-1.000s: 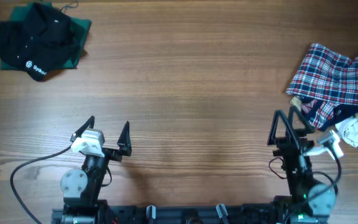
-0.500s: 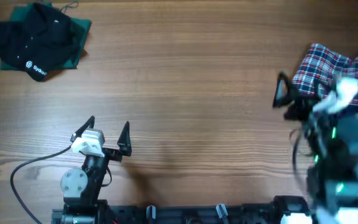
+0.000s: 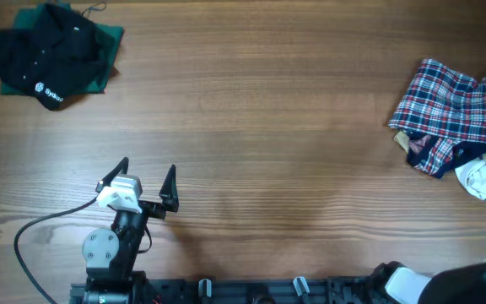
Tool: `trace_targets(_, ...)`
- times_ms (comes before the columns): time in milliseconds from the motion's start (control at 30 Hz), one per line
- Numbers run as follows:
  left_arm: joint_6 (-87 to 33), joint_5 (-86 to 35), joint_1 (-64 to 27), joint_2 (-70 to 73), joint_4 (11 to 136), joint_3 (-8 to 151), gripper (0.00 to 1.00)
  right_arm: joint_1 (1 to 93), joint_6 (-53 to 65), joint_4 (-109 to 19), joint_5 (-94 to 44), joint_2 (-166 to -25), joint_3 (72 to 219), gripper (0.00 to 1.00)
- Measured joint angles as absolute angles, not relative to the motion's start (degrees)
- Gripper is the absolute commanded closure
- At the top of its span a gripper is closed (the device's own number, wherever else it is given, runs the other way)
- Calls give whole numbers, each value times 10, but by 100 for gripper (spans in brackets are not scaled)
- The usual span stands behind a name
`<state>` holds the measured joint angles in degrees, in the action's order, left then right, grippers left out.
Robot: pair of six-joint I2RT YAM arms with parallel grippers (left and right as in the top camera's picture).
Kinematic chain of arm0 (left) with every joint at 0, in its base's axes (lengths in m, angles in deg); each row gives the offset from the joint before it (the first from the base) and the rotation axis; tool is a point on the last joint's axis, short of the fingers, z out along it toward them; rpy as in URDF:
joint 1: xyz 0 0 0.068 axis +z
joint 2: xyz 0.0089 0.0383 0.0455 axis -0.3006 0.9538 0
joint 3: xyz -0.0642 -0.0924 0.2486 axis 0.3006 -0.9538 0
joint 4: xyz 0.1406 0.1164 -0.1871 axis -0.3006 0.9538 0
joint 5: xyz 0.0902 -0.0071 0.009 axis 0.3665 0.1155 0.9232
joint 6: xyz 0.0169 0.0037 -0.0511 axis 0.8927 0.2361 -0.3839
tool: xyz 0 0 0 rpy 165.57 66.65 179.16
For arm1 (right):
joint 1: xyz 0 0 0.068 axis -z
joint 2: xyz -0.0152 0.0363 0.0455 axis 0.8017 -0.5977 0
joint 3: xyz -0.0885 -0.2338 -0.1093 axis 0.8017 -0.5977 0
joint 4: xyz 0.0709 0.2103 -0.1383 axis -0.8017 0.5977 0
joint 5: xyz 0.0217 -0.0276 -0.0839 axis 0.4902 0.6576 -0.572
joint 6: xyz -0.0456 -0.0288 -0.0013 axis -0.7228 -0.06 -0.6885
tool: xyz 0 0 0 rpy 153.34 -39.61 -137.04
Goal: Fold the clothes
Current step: 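Reach the right gripper to the plaid garment in the right pile and grasp it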
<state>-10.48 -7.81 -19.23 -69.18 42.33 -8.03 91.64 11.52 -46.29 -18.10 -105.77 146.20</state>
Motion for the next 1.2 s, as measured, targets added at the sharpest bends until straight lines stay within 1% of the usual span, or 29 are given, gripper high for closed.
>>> trace_targets(67,-105,-78,-192,-692,423,-80,0,942,124,-476,-173,-1082,1463,0)
trace_targets(233,-105,-78,-192,-692,423,-80,0,948,124,-525,-162,-1180,1465,0)
trace_targets(367,-105,-78,-192,-692,423,-80,0,973,139,-555,-162,-1256,1465,0)
trace_targets(533,-105,-78,-192,-692,423,-80,0,996,139,-595,-170,-1288,1465,0)
trace_targets(867,-105,-78,-192,-692,423,-80,0,997,134,-653,-217,-1368,1465,0)
trace_targets(1200,-105,-78,-192,-692,423,-80,0,1019,132,-671,-261,-1379,1465,0)
